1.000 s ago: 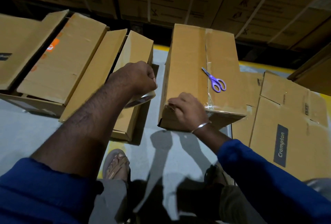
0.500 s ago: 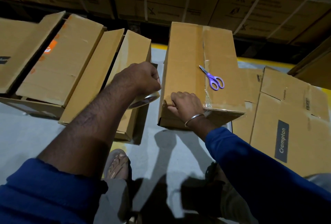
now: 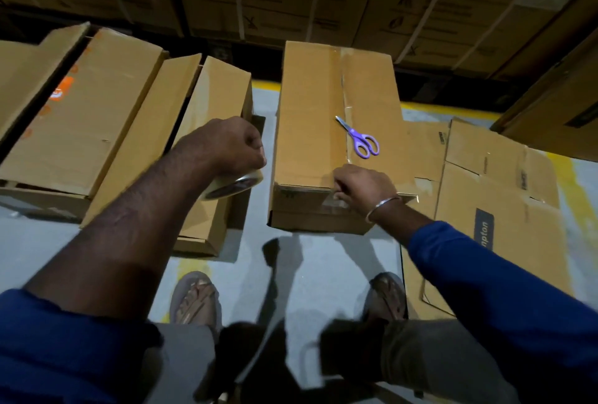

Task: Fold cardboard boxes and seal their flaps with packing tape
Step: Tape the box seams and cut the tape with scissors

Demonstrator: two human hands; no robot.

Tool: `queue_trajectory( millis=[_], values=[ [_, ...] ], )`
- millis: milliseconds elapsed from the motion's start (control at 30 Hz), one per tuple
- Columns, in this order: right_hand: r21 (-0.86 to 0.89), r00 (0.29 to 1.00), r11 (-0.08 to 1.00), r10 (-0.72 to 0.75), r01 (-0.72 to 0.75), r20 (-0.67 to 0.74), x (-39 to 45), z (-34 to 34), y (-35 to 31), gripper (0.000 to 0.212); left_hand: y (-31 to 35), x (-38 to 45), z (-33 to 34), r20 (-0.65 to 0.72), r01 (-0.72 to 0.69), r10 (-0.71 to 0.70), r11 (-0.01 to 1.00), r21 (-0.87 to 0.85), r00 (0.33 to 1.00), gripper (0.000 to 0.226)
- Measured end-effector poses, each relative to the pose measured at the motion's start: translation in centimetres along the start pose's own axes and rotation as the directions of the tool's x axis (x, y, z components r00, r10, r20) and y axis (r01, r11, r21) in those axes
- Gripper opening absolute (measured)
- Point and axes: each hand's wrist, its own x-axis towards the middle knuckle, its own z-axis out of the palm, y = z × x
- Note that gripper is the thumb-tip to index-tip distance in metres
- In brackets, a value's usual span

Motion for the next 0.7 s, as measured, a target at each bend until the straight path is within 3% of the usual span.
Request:
queue_trajectory(
  millis=[133, 300, 400, 533, 600, 700],
  values=[
    [-0.031, 0.984, 0.985, 0.170, -0.168, 0.059, -3.2, -0.9, 6.1, 0.032, 0.2, 0.2, 0.4, 0.032, -0.012, 0.012, 1.000, 0.011, 0.999, 0.011],
    [-0.005, 0.910, 0.912, 0.409, -0.410, 0.070, -6.8, -1.1, 10.7, 0.035, 0.5, 0.5, 1.0, 0.059, -0.020, 0.019, 1.000, 0.010, 0.998, 0.012],
    [0.125, 0.858, 0.849, 0.505, -0.514, 0.097, -8.2, -0.7, 11.6, 0.030, 0.7, 0.7, 1.3, 0.072, -0.021, 0.019, 1.000, 0.017, 0.997, 0.011],
    [0.601, 0.790, 0.561, 0.576, -0.569, 0.211, -9.5, -0.1, 12.0, 0.018, 0.8, 1.0, 1.6, 0.103, -0.036, 0.034, 0.999, 0.017, 0.994, 0.010],
    [0.694, 0.749, 0.429, 0.617, -0.578, 0.242, -9.8, 0.0, 11.5, 0.014, 0.8, 1.2, 1.7, 0.106, -0.050, 0.048, 0.999, 0.018, 0.993, 0.010],
    [0.758, 0.720, 0.314, 0.636, -0.571, 0.278, -9.5, -0.5, 10.1, 0.019, 0.8, 1.3, 1.8, 0.108, -0.056, 0.055, 0.998, 0.008, 0.993, 0.010]
  ],
)
